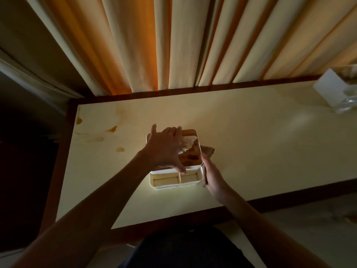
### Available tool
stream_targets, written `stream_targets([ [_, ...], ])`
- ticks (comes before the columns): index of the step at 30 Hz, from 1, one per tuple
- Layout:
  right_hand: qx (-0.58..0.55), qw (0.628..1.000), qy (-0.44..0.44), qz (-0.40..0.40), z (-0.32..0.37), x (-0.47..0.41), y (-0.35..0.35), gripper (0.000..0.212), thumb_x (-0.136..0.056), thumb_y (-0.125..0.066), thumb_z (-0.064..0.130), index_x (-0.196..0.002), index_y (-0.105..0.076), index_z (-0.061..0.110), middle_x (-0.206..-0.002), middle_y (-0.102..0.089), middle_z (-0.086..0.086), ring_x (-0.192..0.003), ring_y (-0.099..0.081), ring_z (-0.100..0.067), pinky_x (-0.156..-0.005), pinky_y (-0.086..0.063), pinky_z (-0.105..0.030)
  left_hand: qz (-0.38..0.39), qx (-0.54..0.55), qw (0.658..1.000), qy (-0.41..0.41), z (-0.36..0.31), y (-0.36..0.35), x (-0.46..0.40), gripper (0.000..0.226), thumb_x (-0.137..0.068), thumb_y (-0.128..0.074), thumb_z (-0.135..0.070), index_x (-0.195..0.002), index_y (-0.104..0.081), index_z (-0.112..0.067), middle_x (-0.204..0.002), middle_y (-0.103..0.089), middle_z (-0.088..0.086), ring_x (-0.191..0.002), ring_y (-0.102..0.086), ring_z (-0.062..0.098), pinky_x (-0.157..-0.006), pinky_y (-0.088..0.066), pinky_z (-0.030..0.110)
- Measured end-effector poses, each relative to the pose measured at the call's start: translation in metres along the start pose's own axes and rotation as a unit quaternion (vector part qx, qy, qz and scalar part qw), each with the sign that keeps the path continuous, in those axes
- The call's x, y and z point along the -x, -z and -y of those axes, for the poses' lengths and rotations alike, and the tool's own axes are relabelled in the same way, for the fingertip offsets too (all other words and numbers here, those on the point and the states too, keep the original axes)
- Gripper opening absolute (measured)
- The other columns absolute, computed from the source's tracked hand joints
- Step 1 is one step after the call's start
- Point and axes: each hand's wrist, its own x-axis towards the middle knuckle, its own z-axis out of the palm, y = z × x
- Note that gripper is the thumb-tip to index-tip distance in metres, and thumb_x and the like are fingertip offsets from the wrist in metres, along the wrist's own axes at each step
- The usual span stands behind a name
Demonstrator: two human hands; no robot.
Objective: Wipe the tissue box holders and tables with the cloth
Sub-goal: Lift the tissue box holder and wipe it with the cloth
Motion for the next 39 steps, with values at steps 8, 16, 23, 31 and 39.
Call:
stream_targets([
  [8, -0.05, 0.993, 0.109, 0.002, 0.058, -0.007, -0.011, 0.073, -0.102, -0.01, 0.061, -0.126, -0.057, 0.01, -0.112, -0.071, -0.011, -0.112, -0.066, -0.03, -0.102, -0.048, -0.055, -0.002, 0.031, 1.0, 0.0, -0.003, 0.004, -0.001, 0.129, -0.05, -0.069, -0.086, -0.146, -0.027, -0.01, -0.149, -0.043, 0.005, -0.138, -0.039, 0.026, -0.117, -0.014, 0.058],
  [16, -0.061, 0.998, 0.019, 0.007, -0.007, 0.001, -0.006, 0.088, -0.079, -0.038, 0.089, -0.14, -0.052, 0.027, -0.144, -0.055, -0.006, -0.133, -0.051, -0.022, -0.116, -0.033, -0.046, 0.007, 0.036, 0.999, 0.02, -0.005, 0.008, 0.003, 0.136, -0.053, -0.072, -0.082, -0.152, -0.015, -0.009, -0.158, -0.03, 0.006, -0.145, -0.028, 0.025, -0.118, -0.008, 0.055],
  [23, -0.03, 0.981, 0.155, 0.111, 0.02, 0.015, 0.01, 0.092, -0.087, -0.022, 0.081, -0.158, -0.019, 0.024, -0.162, -0.028, 0.014, -0.147, -0.026, 0.001, -0.119, -0.026, -0.023, 0.033, 0.08, 0.995, 0.043, -0.007, 0.013, 0.007, 0.138, -0.051, -0.076, -0.079, -0.154, -0.012, -0.013, -0.159, -0.027, 0.005, -0.142, -0.031, 0.027, -0.116, -0.028, 0.047],
  [31, -0.051, 0.99, 0.085, 0.097, 0.027, -0.012, 0.009, 0.054, -0.105, -0.013, 0.056, -0.144, -0.042, 0.032, -0.14, -0.058, 0.008, -0.128, -0.055, -0.007, -0.11, -0.044, -0.038, 0.049, 0.084, 0.993, 0.067, -0.017, 0.022, 0.011, 0.136, -0.053, -0.08, -0.073, -0.155, -0.011, -0.015, -0.161, -0.021, 0.003, -0.143, -0.027, 0.026, -0.114, -0.027, 0.042],
  [39, -0.063, 0.983, 0.085, 0.153, -0.013, 0.027, 0.028, 0.073, -0.088, -0.029, 0.078, -0.149, -0.028, 0.039, -0.15, -0.034, 0.025, -0.125, -0.033, 0.026, -0.101, -0.026, -0.001, 0.057, 0.093, 0.99, 0.092, -0.023, 0.024, 0.011, 0.137, -0.053, -0.083, -0.069, -0.156, -0.009, -0.016, -0.162, -0.019, 0.002, -0.143, -0.027, 0.026, -0.115, -0.026, 0.039],
])
